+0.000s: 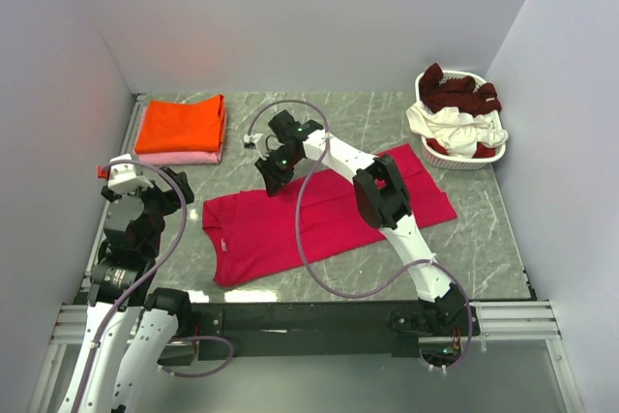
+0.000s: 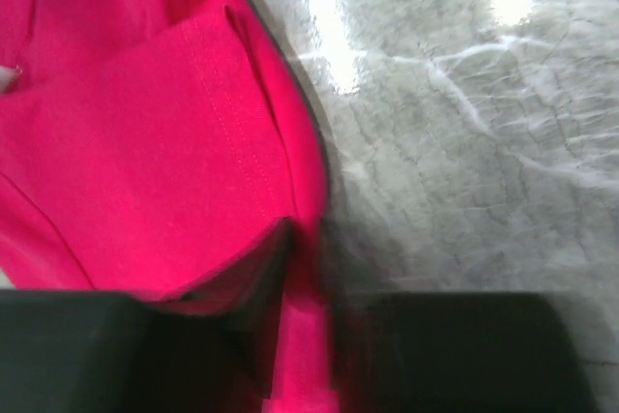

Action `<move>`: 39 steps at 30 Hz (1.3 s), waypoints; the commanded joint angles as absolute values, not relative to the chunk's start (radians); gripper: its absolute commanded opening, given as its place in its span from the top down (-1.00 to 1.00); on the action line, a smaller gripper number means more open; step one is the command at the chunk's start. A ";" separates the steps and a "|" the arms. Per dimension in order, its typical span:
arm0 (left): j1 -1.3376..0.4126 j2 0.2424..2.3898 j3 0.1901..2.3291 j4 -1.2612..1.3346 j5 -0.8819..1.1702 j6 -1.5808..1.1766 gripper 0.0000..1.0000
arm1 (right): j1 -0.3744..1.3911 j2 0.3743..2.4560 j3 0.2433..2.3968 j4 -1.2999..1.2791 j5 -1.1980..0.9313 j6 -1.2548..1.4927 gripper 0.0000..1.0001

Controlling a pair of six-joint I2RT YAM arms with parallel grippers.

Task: Fold and stack the t-shirts
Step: Fold the tshirt

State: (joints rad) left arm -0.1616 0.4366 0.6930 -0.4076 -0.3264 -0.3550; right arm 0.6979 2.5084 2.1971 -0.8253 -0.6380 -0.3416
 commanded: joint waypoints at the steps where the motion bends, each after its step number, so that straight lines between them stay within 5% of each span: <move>1: -0.164 0.440 0.692 -0.365 -0.311 -0.336 -0.88 | 0.703 2.497 2.191 -0.864 -0.655 -0.345 0.75; 4: -0.164 0.442 0.692 -0.367 -0.311 -0.336 -0.88 | 0.660 2.462 2.165 -0.801 -0.634 -0.278 1.00; 17: -0.164 0.448 0.690 -0.365 -0.304 -0.334 -0.88 | 0.378 2.345 2.014 -0.502 -0.421 0.084 1.00; 23: -0.164 0.472 0.689 -0.362 -0.288 -0.334 -0.88 | 0.331 2.443 2.196 -0.459 -0.200 0.265 1.00; 24: -0.164 0.477 0.689 -0.362 -0.284 -0.333 -0.88 | 0.327 2.462 2.236 -0.459 -0.166 0.282 0.96; 25: -0.164 0.488 0.690 -0.362 -0.275 -0.334 -0.88 | 0.322 2.497 2.276 -0.459 -0.144 0.296 0.59; 27: -0.164 0.505 0.689 -0.353 -0.221 -0.336 -0.89 | 0.319 2.513 2.359 -0.450 -0.109 0.276 0.14; 29: -0.164 0.546 0.687 -0.331 -0.151 -0.369 -0.88 | 0.315 2.487 2.356 -0.427 -0.095 0.232 0.00; 35: -0.164 0.814 0.680 -0.128 0.133 -0.658 -0.81 | 0.308 2.179 2.058 -0.434 -0.262 -0.157 -0.12; 39: -0.167 1.072 0.707 -0.026 0.176 -0.804 -0.55 | 0.319 1.837 1.714 -0.616 -0.544 -0.582 -0.17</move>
